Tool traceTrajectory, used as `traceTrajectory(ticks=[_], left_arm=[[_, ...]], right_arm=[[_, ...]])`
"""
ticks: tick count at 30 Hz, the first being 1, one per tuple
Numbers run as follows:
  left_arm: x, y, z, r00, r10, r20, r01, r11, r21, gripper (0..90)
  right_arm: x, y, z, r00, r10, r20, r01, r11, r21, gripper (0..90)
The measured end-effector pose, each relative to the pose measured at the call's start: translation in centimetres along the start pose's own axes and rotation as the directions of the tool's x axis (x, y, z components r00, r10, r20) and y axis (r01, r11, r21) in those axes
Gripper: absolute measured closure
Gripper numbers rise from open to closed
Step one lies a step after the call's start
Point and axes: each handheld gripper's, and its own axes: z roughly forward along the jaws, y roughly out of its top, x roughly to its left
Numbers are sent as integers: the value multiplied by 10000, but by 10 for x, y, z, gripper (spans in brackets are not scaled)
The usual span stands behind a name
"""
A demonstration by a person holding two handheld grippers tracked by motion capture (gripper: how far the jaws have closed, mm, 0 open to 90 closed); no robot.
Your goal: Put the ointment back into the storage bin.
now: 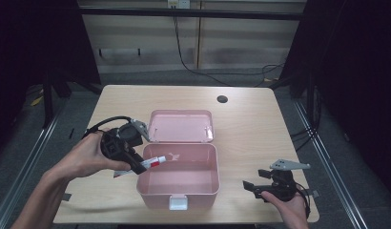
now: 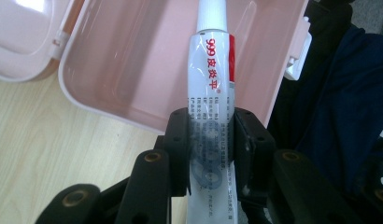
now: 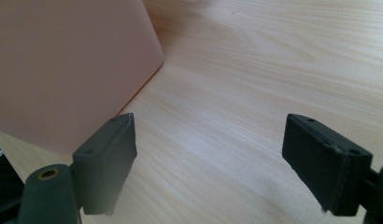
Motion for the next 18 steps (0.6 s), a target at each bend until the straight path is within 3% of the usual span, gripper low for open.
traceTrajectory(ticks=[18], left_arm=[[-6, 37, 18, 9990, 428, 112, -431, 9987, 260, 688]], right_arm=[[0, 0, 0, 10000, -52, -47, 52, 10000, 5, 176]])
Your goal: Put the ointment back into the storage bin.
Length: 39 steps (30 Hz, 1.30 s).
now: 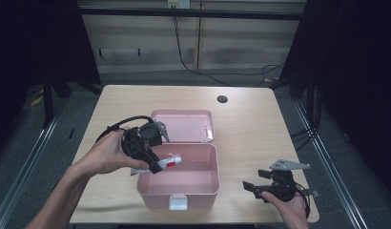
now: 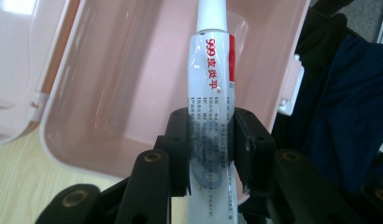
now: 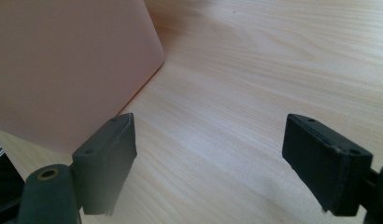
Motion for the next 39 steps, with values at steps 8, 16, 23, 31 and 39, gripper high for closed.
traceTrajectory(ticks=[8, 16, 23, 31, 39], left_arm=[[0, 9, 9, 9998, 129, 165, -129, 9999, 7, 689], [-9, 24, 16, 9991, 422, 6, -421, 9985, 341, 688], [-13, 36, 29, 9974, 681, 255, -692, 9966, 447, 688], [-14, 41, 45, 9963, 756, 410, -784, 9944, 704, 689], [-13, 44, 58, 9949, 784, 641, -835, 9931, 823, 688]], right_arm=[[0, 0, 0, 10000, -7, 17, 7, 10000, 13, 175], [1, 0, 0, 10000, -12, 5, 12, 10000, 23, 174], [1, 0, 0, 10000, -33, -10, 33, 10000, 27, 174], [1, 0, 0, 9999, -81, -61, 81, 10000, 51, 174], [1, 0, 1, 9999, -78, -93, 78, 10000, 61, 171]])
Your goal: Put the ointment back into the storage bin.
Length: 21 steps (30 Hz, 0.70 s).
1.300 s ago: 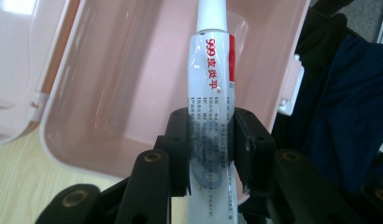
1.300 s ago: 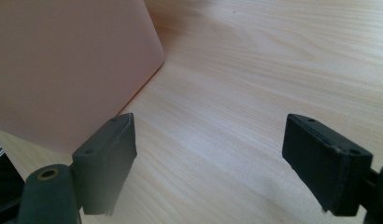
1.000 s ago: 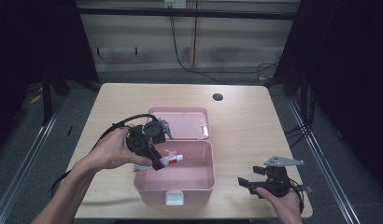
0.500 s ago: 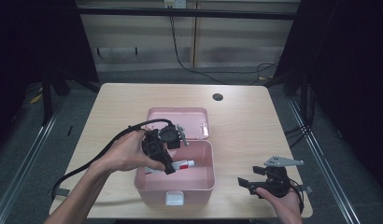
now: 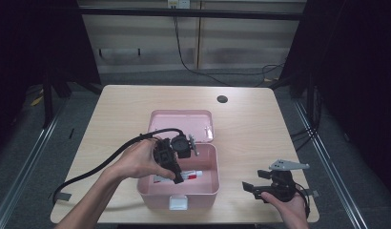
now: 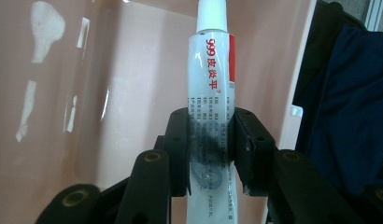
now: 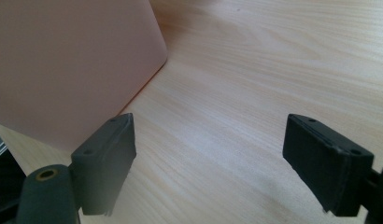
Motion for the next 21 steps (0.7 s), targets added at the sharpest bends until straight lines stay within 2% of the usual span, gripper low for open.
traceTrajectory(ticks=[8, 21], left_arm=[[3, 5, 14, 9998, 138, 171, -143, 9995, 287, 688], [7, 8, 32, 9983, 190, 545, -210, 9991, 369, 688]], right_arm=[[0, 0, 0, 10000, 14, -2, -14, 10000, 17, 169], [0, 0, 0, 10000, 23, -39, -23, 10000, 8, 169]])
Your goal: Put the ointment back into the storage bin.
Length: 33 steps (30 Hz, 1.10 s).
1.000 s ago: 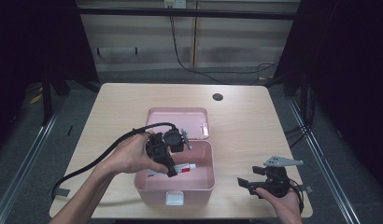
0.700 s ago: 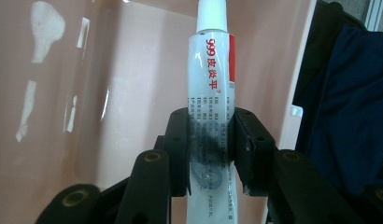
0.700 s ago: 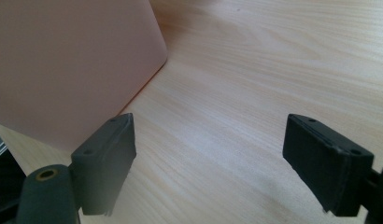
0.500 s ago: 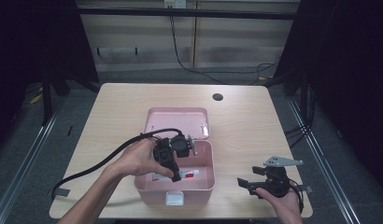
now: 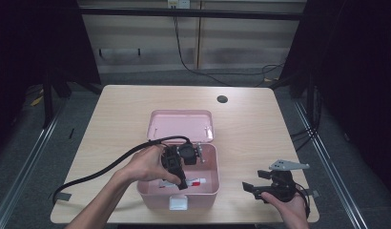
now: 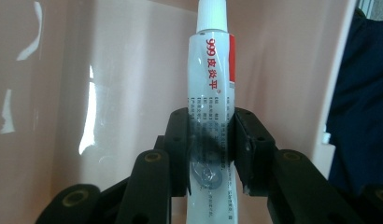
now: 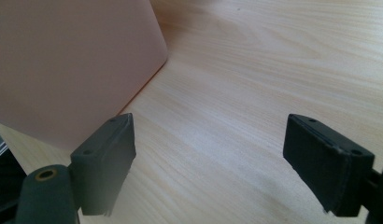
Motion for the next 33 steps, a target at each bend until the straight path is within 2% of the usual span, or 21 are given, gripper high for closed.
traceTrajectory(ticks=[4, 6, 10, 13, 14, 16, 21, 33], left_arm=[[0, 1, 4, 9999, -53, 87, 53, 10000, -72, 688], [3, 2, 7, 9999, -125, -13, 125, 9999, -32, 689], [7, 2, 13, 9995, -233, 211, 231, 9997, 77, 688], [12, 0, 16, 9987, -332, 389, 335, 9994, -72, 688], [12, -1, 17, 9986, -399, 341, 402, 9991, -108, 688], [12, -3, 20, 9989, -459, 44, 458, 9988, 163, 688], [12, -2, 23, 9988, -412, 277, 410, 9991, 74, 688], [16, 5, 41, 9967, -459, 667, 442, 9987, 261, 688]], right_arm=[[0, 0, 0, 10000, -6, -5, 6, 10000, -1, 169], [0, 0, 0, 10000, -6, -5, 6, 10000, 1, 169], [0, 0, 0, 10000, -28, 7, 28, 10000, 18, 169], [0, 0, 0, 10000, 18, 22, -18, 10000, 41, 169], [0, 0, 0, 10000, -17, 10, 17, 10000, 24, 169], [0, 0, 0, 10000, 0, 18, 0, 10000, 58, 169], [1, 0, 1, 10000, 2, 6, -3, 9999, 103, 167], [1, -1, 1, 10000, 4, -3, -4, 9999, 134, 164]])
